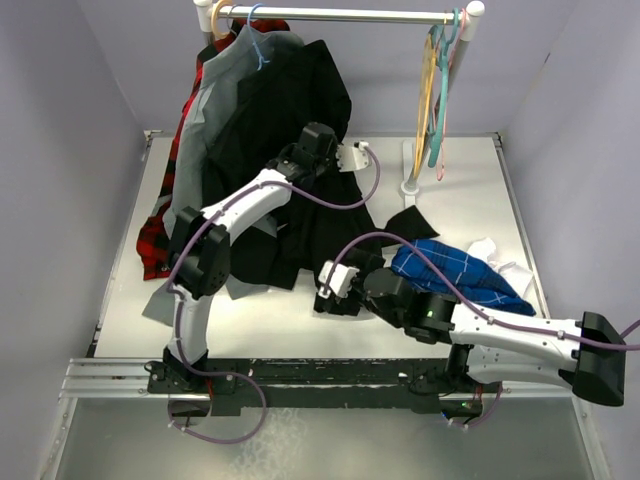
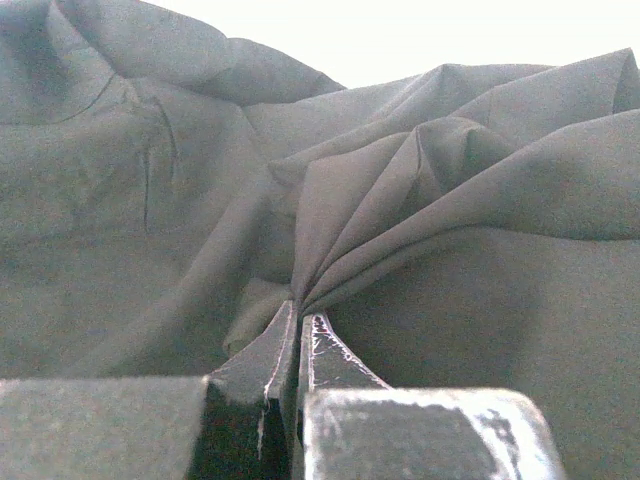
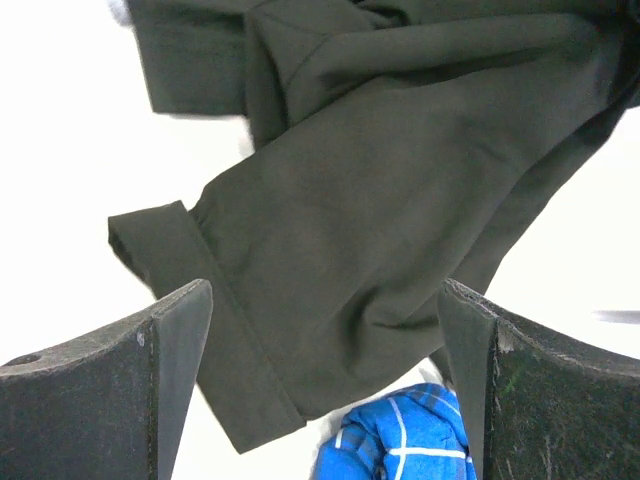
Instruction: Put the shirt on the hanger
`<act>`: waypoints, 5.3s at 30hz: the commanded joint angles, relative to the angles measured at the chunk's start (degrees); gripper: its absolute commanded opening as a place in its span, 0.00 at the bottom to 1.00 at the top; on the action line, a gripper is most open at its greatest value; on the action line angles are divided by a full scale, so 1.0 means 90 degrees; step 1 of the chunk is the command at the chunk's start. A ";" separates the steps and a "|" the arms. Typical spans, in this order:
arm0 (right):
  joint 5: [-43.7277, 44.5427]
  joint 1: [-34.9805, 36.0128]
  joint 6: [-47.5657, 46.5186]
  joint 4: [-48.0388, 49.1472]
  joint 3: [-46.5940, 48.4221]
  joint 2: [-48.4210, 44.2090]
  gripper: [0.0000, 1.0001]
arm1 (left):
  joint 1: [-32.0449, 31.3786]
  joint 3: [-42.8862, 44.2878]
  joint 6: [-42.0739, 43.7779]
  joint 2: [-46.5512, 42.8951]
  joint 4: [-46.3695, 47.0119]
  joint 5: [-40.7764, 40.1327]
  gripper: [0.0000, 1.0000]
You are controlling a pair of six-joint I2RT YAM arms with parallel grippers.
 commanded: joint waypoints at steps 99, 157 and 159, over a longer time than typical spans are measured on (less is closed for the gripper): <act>-0.1581 -0.1303 -0.0726 -0.2744 0.1480 0.1274 0.00 | 0.0310 -0.6369 0.0045 -0.5906 -0.0161 0.4327 0.99; -0.1057 -0.2715 -0.1399 -0.0998 0.2268 0.0503 0.00 | -0.0796 -0.7217 0.1608 -0.4185 0.1859 0.2044 0.99; -0.1073 -0.2721 -0.1362 -0.1004 0.2253 0.0479 0.00 | -0.0798 -0.7375 0.1586 -0.4062 0.2616 0.1773 0.99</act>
